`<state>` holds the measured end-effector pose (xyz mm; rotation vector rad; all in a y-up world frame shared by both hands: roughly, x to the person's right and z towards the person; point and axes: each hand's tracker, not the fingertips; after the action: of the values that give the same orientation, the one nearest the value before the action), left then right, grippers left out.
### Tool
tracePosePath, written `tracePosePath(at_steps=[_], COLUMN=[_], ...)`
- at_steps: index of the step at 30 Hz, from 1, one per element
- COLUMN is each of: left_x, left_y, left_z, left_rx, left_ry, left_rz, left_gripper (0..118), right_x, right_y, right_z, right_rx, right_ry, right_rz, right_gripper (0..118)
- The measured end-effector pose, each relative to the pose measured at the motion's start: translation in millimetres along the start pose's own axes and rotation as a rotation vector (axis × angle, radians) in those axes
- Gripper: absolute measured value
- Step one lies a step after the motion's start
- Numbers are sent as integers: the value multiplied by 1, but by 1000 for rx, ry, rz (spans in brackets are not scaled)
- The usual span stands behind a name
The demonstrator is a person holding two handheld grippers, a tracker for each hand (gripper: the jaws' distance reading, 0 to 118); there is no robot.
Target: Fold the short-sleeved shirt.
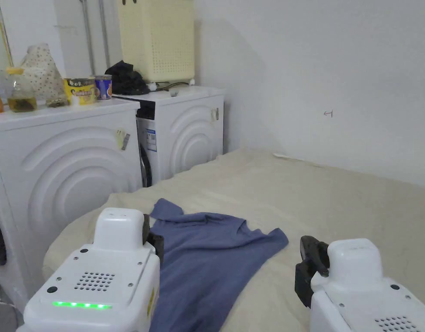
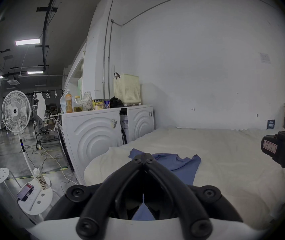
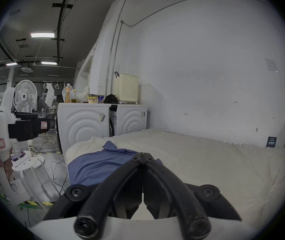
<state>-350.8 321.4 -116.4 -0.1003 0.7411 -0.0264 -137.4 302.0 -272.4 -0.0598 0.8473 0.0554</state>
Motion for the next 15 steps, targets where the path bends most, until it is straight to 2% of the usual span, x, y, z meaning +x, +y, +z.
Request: tracePosePath(at_steps=[3, 5, 8, 11, 15], left_x=[0, -1, 2, 14, 32], left_y=[-9, -20, -48, -86, -128], left_z=[-27, -52, -112, -170, -217], left_rx=[-54, -109, -262, -432, -575], left_ry=[-10, -30, -84, -105, -133], left_rz=[-1, 48, 84, 46, -7], left_gripper=[0, 0, 0, 0, 0], right_x=[0, 1, 6, 13, 20], right_y=[-4, -7, -16, -25, -36], right_z=[-14, -24, -47, -69, -96], right_rx=[-31, -45, -94, -141, -180], right_ry=[-5, -6, -25, -24, -44], right_rz=[8, 34, 30, -24, -9], right_gripper=[0, 0, 0, 0, 0])
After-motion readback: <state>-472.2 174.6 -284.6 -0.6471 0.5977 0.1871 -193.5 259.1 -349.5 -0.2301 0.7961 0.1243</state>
